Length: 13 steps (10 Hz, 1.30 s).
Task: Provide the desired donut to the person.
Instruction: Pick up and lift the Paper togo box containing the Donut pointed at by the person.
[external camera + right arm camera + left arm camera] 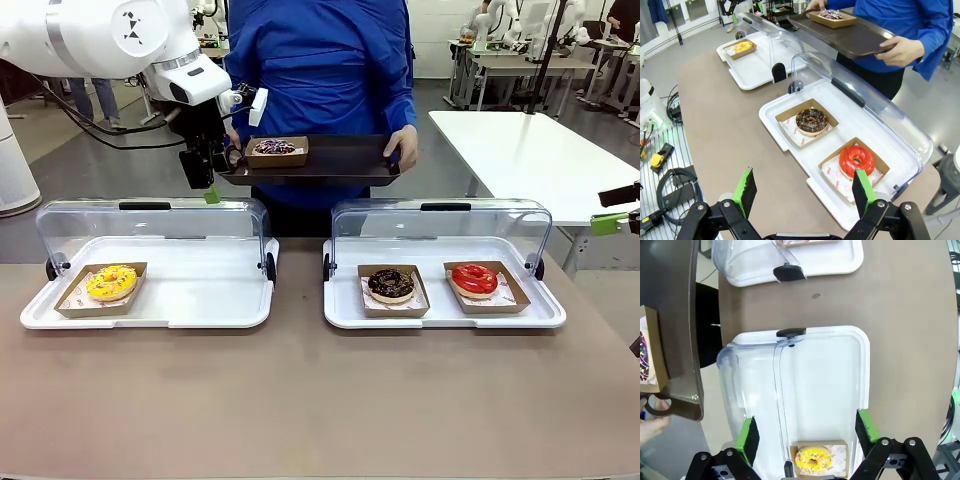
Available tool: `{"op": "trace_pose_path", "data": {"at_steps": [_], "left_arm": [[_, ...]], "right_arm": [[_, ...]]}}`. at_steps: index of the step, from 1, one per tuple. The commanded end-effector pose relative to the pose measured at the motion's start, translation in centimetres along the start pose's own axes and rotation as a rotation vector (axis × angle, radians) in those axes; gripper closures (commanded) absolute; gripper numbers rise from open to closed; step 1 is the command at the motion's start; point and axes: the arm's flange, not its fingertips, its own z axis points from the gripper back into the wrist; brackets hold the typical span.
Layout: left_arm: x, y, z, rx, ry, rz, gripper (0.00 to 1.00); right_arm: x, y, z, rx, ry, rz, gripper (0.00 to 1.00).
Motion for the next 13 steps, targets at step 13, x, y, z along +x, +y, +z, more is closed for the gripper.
{"op": "trace_pose_path", "data": {"at_steps": [13], "left_arm": [[-29.1,-24.2,-2.4,0.233,-0.704,0.446,0.0]], "right_arm": [[-0.1,-0.3,-0.2,0.006,-0.021,0.012,0.0]]}}
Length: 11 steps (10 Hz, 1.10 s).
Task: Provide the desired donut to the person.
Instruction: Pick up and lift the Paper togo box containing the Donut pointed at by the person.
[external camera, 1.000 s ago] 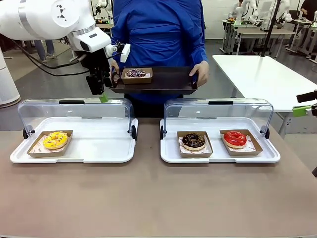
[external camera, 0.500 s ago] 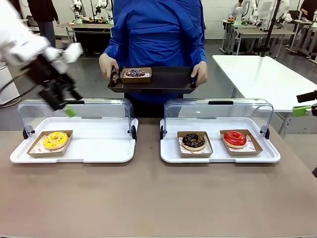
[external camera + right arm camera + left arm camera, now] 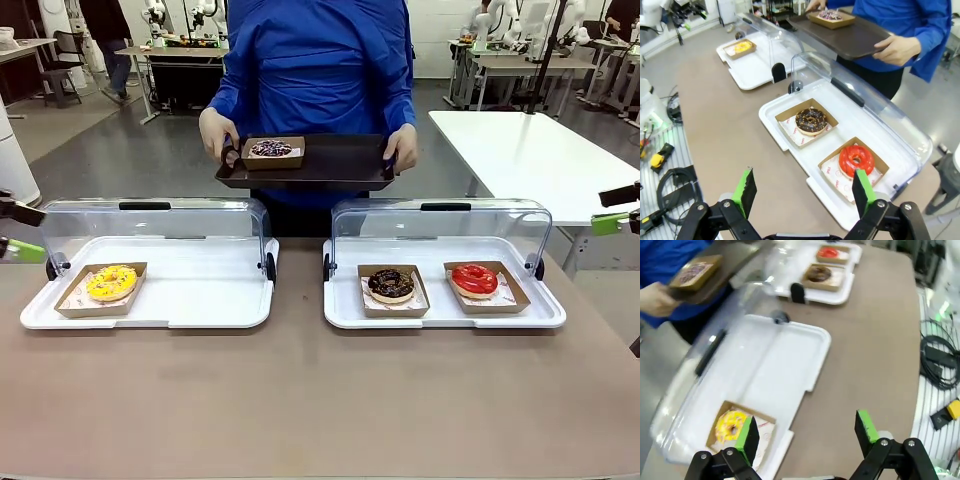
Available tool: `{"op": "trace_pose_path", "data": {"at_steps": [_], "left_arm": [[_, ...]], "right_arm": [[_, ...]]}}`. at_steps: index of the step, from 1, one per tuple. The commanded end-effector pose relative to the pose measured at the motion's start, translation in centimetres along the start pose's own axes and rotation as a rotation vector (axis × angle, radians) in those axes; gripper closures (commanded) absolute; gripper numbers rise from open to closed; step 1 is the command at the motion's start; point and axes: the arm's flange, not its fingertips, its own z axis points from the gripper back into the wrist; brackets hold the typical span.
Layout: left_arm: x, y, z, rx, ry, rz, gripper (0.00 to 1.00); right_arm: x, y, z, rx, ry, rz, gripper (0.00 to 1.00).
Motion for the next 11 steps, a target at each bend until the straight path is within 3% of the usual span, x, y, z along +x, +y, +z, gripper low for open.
{"op": "trace_pose_path", "data": {"at_steps": [1,4,11], "left_arm": [[-5.4,-4.9,-1.3,0.114,-0.099,0.027,0.0],[-9.3,-6.8,0.3,0.245,-0.174,0.104,0.0],[-9.7,-6.8,0.2,0.179,-0.202,0.139,0.0]], "right_arm": [[-0.1,-0.2,-0.3,0.007,-0.022,0.013,0.0],[-0.1,-0.2,-0.3,0.007,-0.022,0.013,0.0],[-0.1,-0.2,-0.3,0.007,-0.022,0.013,0.0]]}}
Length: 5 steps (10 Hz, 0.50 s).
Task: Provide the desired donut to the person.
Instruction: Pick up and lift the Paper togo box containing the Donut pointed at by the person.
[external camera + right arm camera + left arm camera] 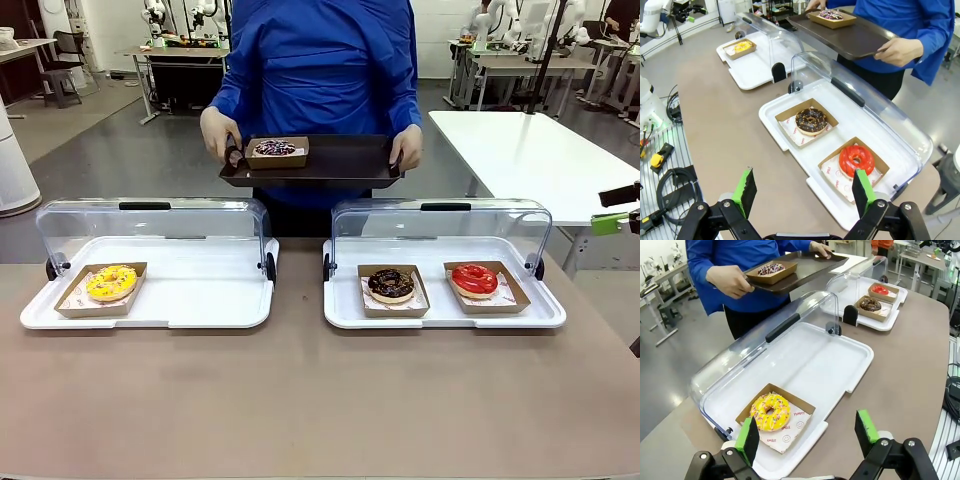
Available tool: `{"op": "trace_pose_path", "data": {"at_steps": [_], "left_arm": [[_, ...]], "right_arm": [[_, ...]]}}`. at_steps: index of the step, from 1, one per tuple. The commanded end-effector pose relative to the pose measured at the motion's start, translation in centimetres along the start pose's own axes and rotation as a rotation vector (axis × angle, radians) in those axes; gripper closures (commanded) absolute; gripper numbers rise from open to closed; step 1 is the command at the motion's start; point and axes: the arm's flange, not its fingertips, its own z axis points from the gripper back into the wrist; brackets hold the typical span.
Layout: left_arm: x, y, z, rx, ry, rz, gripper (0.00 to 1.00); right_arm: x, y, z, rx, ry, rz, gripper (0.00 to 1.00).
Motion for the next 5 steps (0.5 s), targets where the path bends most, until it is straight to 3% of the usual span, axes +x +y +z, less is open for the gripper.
{"op": "trace_pose_path", "data": {"at_steps": [1,2,5], "left_arm": [[-4.1,-9.4,-2.3,-0.001,0.007,-0.032,0.0],[0.0,0.0,0.0,0.0,0.0,0.0,0.0],[0.0,0.0,0.0,0.0,0.0,0.0,0.0]], "right_arm": [[-0.1,-0.2,-0.3,0.007,-0.022,0.013,0.0],[-0.1,-0.2,-0.3,0.007,-0.022,0.013,0.0],[-0.1,-0.2,-0.3,0.007,-0.022,0.013,0.0]]}}
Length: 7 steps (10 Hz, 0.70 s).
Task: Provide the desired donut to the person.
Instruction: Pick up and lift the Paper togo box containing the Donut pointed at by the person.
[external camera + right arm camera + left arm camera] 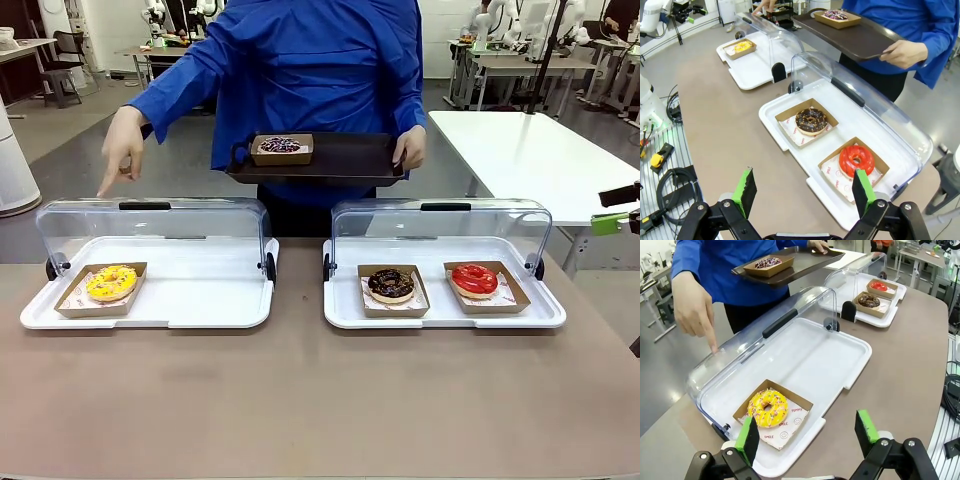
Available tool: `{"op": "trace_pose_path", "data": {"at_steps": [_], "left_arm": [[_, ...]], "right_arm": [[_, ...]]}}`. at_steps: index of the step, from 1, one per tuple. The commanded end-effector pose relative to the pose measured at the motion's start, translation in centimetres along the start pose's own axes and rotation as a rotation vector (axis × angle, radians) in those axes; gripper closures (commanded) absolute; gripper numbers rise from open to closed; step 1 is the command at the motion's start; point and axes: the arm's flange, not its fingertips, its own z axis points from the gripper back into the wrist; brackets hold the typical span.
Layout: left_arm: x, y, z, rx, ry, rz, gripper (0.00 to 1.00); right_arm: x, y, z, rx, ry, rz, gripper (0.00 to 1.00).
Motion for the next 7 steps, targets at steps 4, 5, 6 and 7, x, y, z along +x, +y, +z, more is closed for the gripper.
{"op": "trace_pose_path", "data": {"at_steps": [4,5,6,7], "left_arm": [[-0.11,0.21,-0.04,0.0,-0.022,-0.008,0.0],[-0.11,0.21,-0.04,0.0,-0.022,-0.008,0.0],[-0.11,0.21,-0.04,0.0,-0.022,-0.008,0.0],[-0.11,0.21,-0.04,0.0,-0.022,-0.008,0.0]], "right_arm": [[-0.09,-0.23,-0.27,0.007,-0.023,0.012,0.0],[-0.09,-0.23,-0.27,0.007,-0.023,0.012,0.0],[-0.09,-0.23,-0.27,0.007,-0.023,0.012,0.0],[-0.09,-0.23,-0.27,0.007,-0.023,0.012,0.0]]}}
